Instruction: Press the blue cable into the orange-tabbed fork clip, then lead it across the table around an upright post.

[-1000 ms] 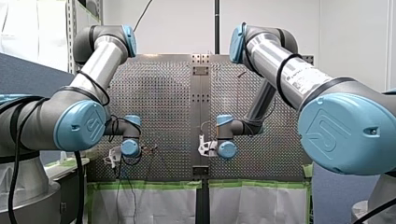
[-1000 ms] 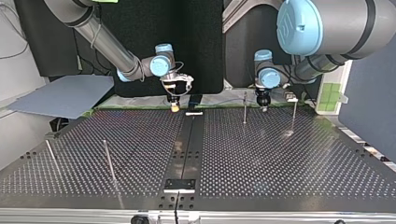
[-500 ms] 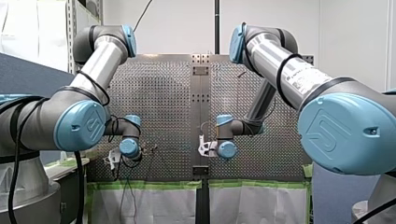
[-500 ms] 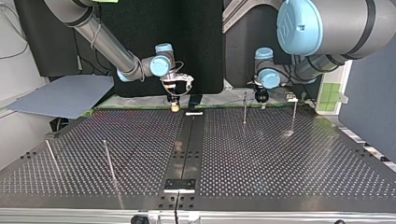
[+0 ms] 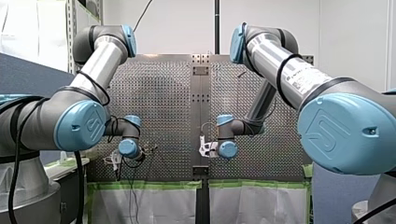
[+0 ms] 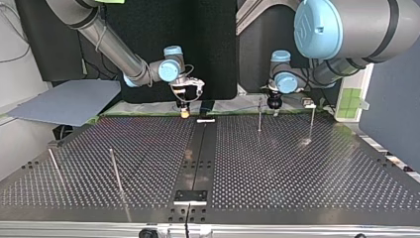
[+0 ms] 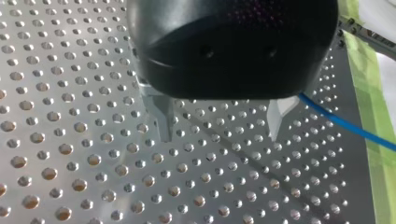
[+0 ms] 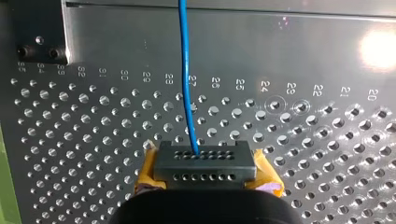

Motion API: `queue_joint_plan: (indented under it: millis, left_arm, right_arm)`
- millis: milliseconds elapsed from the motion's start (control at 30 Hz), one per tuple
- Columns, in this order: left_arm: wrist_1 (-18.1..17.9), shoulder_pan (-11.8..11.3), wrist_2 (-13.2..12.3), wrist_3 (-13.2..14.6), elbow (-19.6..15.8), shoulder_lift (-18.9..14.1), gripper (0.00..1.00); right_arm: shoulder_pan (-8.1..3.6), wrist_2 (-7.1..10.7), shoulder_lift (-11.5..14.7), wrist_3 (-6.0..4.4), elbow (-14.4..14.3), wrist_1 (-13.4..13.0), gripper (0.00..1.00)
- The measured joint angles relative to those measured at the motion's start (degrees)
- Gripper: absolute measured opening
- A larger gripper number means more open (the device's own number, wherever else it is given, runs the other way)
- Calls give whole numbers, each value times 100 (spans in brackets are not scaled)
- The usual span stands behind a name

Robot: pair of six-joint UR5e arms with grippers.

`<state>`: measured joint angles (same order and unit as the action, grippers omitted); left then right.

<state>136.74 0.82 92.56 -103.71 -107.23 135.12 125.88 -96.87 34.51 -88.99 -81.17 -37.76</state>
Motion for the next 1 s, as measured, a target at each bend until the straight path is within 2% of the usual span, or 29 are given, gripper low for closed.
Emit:
queue_joint_plan:
  millis: [300, 1000]
  left_arm:
    - [-225, -33, -10, -180, -115, 0, 100]
    - [-238, -43, -18, -202, -141, 0, 100]
  right_arm:
    - [-20, 8, 0, 2, 0, 107, 0]
    - [-103, 0, 6, 20, 6, 394, 0]
